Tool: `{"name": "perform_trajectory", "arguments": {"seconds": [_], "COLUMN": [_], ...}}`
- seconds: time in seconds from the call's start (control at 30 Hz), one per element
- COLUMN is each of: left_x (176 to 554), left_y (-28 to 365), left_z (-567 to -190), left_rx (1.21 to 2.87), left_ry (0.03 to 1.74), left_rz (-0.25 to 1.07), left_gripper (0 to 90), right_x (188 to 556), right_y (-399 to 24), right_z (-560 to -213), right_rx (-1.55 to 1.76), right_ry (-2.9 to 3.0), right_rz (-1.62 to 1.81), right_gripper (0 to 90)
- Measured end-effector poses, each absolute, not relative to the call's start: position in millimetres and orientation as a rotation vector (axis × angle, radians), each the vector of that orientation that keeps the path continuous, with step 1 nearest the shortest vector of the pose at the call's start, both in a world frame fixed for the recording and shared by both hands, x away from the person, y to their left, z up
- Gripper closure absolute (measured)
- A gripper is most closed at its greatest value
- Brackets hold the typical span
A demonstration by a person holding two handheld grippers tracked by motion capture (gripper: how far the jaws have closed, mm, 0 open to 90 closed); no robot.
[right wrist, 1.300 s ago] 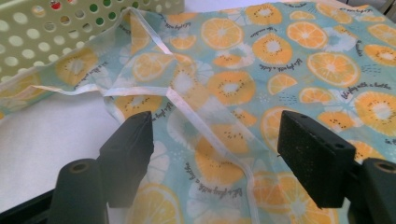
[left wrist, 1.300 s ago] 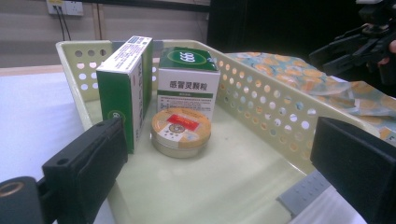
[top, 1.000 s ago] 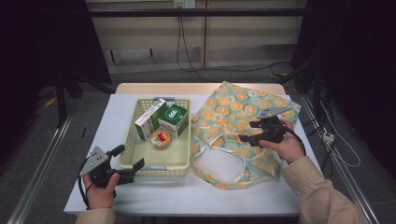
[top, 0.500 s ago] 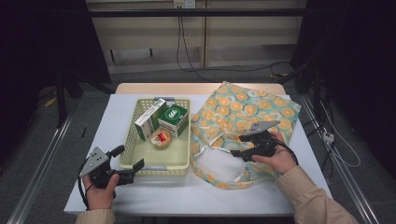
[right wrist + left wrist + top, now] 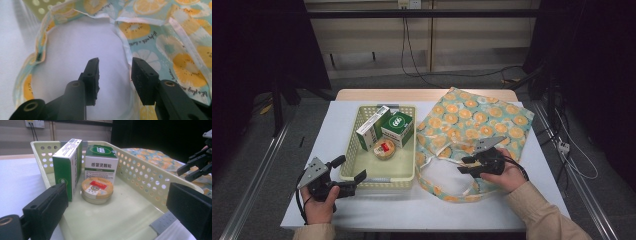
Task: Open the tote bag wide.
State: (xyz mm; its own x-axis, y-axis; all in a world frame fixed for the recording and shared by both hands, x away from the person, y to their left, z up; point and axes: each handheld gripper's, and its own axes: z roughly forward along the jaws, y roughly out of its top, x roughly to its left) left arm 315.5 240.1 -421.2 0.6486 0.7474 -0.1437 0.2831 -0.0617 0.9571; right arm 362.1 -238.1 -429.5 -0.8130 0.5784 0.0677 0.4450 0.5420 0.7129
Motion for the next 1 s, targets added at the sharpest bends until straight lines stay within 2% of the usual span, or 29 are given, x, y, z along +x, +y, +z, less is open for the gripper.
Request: {"name": "perform_trajectory", "arguments": {"seconds": [0.2,0.63,0.73,0.9,1.0], "left_x": [315,314,313,313,312], "left_y": [239,240,241,242,243], "left_z": [-421,-422,-422,-422,-421], "left_rx": [1.643,1.643,1.643,1.648,1.636], "left_ry": [0.858,0.868,0.867,0.865,0.869], "left_rz": [0.469,0.47,0.472,0.474,0.475], "left_gripper": [3.7,3.7,3.8,3.7,3.7], "right_x": [365,371,375,379,381], "right_y": [-241,-249,-249,-248,-248], "right_z": [-432,-443,-444,-448,-449], "right_rx": [0.906,0.935,0.938,0.976,1.015], "right_ry": [2.584,2.559,2.578,2.581,2.585], "right_rz": [1.095,1.04,1.015,0.996,1.014], "right_gripper": [66.7,67.1,71.5,87.0,89.8]}}
